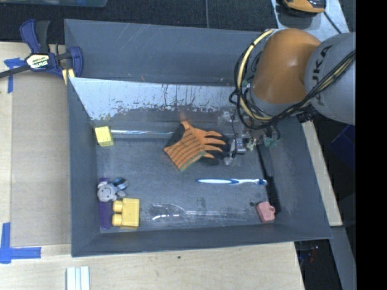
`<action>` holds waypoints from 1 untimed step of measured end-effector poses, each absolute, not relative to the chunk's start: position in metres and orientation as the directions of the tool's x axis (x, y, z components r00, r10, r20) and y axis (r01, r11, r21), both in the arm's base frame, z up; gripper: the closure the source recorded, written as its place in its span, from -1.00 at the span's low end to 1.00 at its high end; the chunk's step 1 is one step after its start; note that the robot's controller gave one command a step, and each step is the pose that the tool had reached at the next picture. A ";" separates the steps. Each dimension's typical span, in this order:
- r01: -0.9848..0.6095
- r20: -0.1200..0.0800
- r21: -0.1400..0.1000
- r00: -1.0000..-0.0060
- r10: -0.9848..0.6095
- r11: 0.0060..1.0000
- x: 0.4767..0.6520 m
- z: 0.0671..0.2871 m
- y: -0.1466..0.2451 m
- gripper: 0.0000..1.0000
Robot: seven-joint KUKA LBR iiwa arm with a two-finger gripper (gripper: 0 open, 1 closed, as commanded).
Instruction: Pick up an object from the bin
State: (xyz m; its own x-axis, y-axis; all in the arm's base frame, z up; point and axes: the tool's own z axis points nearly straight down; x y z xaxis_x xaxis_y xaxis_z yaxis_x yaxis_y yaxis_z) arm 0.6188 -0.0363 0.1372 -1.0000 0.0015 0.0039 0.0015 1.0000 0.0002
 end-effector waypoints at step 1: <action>0.001 -0.004 0.000 -1.000 0.001 1.000 0.621 0.141 -0.036 -1.00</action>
Offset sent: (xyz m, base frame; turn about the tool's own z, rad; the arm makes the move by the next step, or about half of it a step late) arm 0.0089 0.0302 -0.0672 -0.1434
